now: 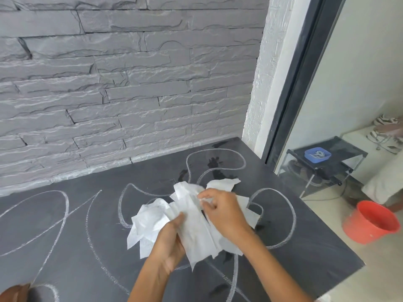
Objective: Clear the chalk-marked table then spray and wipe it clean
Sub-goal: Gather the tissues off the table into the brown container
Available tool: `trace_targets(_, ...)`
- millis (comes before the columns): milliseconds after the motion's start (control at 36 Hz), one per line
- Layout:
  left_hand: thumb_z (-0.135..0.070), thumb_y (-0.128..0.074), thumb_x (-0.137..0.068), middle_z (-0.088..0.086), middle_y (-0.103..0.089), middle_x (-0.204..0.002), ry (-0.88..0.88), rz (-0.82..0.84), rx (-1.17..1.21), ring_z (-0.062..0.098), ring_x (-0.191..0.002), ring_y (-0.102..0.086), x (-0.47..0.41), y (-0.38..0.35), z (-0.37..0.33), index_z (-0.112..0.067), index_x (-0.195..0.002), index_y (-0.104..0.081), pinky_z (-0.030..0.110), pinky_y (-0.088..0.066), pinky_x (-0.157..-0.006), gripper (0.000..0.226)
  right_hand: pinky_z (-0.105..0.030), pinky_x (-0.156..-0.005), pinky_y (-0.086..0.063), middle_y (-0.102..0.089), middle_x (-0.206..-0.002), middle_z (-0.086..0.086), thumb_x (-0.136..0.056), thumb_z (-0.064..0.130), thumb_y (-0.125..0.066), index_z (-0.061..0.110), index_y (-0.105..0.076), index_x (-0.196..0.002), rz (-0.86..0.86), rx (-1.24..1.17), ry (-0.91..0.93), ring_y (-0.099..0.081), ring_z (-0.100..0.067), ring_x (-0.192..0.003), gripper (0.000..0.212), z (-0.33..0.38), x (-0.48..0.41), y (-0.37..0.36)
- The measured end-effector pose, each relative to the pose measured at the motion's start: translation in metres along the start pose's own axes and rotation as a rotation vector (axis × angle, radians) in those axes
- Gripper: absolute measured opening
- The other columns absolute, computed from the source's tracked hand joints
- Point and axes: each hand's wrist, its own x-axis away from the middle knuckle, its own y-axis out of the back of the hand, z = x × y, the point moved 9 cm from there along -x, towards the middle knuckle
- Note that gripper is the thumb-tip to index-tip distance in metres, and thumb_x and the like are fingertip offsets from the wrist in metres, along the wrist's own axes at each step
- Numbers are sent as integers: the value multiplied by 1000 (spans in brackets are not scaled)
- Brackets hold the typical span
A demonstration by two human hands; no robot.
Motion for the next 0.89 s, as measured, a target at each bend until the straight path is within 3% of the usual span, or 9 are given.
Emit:
trace_targets(83, -43, -39, -97, 18, -72, -98, 35, 39, 67, 23, -81, -72, -2, -2, 2, 0, -104, -65, 33, -59, -72, 51, -14, -71, -42, -66, -92, 9, -91, 12, -52, 19, -63, -115, 131, 75, 80, -54, 5, -67, 28, 14, 12, -39)
trace_targets(139, -57, -43, -90, 14, -70, -91, 42, 17, 74, 22, -80, -71, -4, 2, 0, -2, -99, -64, 30, -58, -67, 59, -27, -76, -47, -66, -103, 0, -91, 17, -49, 20, -56, -119, 202, 144, 122, -58, -14, -83, 28, 18, 20, -60)
trace_targets(194, -58, -50, -85, 7, -65, -78, 37, -17, 33, 20, -76, -67, -6, 10, -1, -8, -91, -61, 32, -54, -69, 51, -28, -69, -43, -66, -103, 0, -90, 22, -48, 19, -51, -117, 219, 184, 147, -57, -21, -82, 27, 19, 26, -70)
trace_targets(306, -32, -43, -98, 8, -69, -69, 24, -45, -8, 18, -62, -69, -5, 14, -4, -4, -89, -62, 29, -56, -58, 35, -28, -77, -51, -68, -101, 9, -86, 28, -54, 21, -59, -105, 214, 42, 69, -62, -7, -83, 21, 3, 24, -69)
trace_targets(389, -18, -39, -100, 15, -73, -81, 10, -77, 17, 23, -67, -72, -5, 18, -7, 0, -101, -63, 39, -52, -70, 30, -19, -69, -48, -67, -83, 13, -86, 22, -57, 19, -64, -96, 106, -100, -45, -56, -2, -65, 12, -28, 13, -47)
trace_targets(472, -14, -43, -98, 11, -74, -79, 6, -132, 59, 26, -74, -69, -6, 26, -7, -6, -100, -61, 42, -49, -71, 20, -8, -63, -41, -66, -82, 9, -89, 14, -55, 14, -66, -90, -80, -132, -195, -59, -3, -70, 10, -83, -1, -13)
trace_targets(611, -15, -43, -98, 12, -73, -82, -6, -152, 55, 31, -85, -63, -5, 29, -6, -11, -100, -59, 44, -49, -73, 17, -30, -72, -45, -67, -98, -9, -88, 4, -49, 8, -64, -92, -241, 141, -505, -60, -27, -90, 17, -194, -8, 35)
trace_targets(778, -15, -42, -99, 9, -74, -74, -5, -181, 37, 29, -85, -63, -5, 26, -5, -10, -97, -60, 43, -49, -76, 18, -32, -64, -43, -63, -103, -19, -84, 21, -65, -3, -61, -95, -153, 253, -736, -57, -31, -85, 26, -257, -5, 34)
trace_targets(889, -14, -44, -99, 5, -73, -67, -8, -220, 34, 25, -83, -62, -5, 27, -5, -11, -93, -59, 41, -48, -72, 17, -38, -71, -43, -56, -116, -17, -85, 28, -67, -1, -56, -111, -170, 282, -783, -56, -35, -106, 40, -257, -4, 24)
